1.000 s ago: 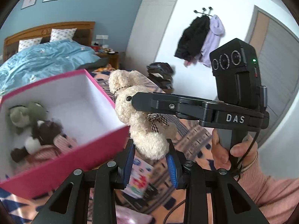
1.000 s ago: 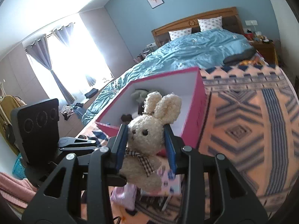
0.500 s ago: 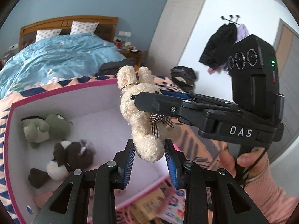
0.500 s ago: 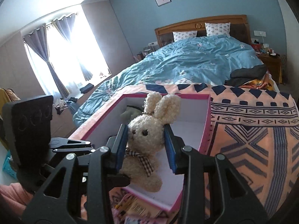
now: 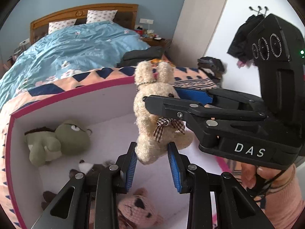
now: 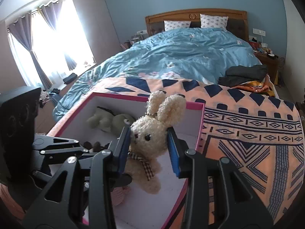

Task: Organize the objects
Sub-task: 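Carry the bunny over the pink box and open the left gripper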

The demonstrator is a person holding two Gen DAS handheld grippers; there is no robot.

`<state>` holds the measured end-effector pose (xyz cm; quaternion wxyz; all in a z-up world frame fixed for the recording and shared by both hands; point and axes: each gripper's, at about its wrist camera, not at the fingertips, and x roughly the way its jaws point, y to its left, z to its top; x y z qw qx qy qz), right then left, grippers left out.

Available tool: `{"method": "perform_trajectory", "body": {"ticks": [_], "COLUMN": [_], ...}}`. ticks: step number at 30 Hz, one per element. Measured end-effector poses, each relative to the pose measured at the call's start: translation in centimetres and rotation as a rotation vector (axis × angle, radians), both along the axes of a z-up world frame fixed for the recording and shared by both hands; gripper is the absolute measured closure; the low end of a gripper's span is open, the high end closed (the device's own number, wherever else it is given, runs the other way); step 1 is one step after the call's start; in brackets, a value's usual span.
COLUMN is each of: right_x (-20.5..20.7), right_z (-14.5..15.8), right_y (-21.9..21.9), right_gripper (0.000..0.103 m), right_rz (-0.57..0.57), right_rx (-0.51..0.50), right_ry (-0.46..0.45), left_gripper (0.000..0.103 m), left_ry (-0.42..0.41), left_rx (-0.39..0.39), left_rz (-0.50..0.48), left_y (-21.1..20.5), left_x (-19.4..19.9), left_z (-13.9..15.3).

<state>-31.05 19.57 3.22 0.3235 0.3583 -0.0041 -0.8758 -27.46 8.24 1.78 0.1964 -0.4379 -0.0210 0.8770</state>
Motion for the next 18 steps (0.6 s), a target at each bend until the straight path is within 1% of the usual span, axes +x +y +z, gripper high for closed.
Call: {"method": "perform_trajectory", "body": {"ticks": [3,5,7,11,13,14,15,16,18], "right_x": [-1.0,-1.6,-2.1,-1.8,-1.2,-0.9,-0.6,-0.2,0.8], "right_z": [-0.5,-0.9,-1.4,-1.5,-1.2,-1.1,-0.9,-0.8,-0.4], "right_y": [-0.3,-0.4,-0.1,0.8,1.1,1.2,1.3,1.5,1.7], "right_gripper": [0.061,0.06,0.057,0.056,0.055,0.054,0.053,0.052,0.051], "right_rz": [-0.031,-0.049,-0.071,-0.07,-0.069,-0.067,-0.064,-0.06,-0.049], "right_rx": [0.042,0.061,0.062,0.028,0.025,0.024,0.02,0.017,0.011], "right_ry": [-0.01,-0.028,-0.061,-0.065,-0.055,-0.053,-0.053,-0.05,-0.039], "left_gripper": [0.071,0.071,0.07,0.07,0.066,0.066,0.064,0.059,0.052], "left_ry": [-0.023,-0.061,-0.049,-0.018,-0.002,0.009,0.034,0.049,0.08], "left_rx": [-0.032,-0.013,-0.017,-0.015,0.005,0.01,0.01,0.009,0.018], "left_rz": [0.033,0.042,0.054,0.072,0.058,0.057,0.052,0.044,0.029], "left_y": [-0.2,-0.6,-1.0,-1.6,-1.8,-1.8,-1.8,-1.8,-1.8], "left_x": [-1.0,-1.4,-1.1,-0.4,0.2,0.5,1.2,1.5,2.6], "left_z": [-0.3,-0.6,-0.5,-0.3,0.0,0.1,0.4,0.7,1.3]}}
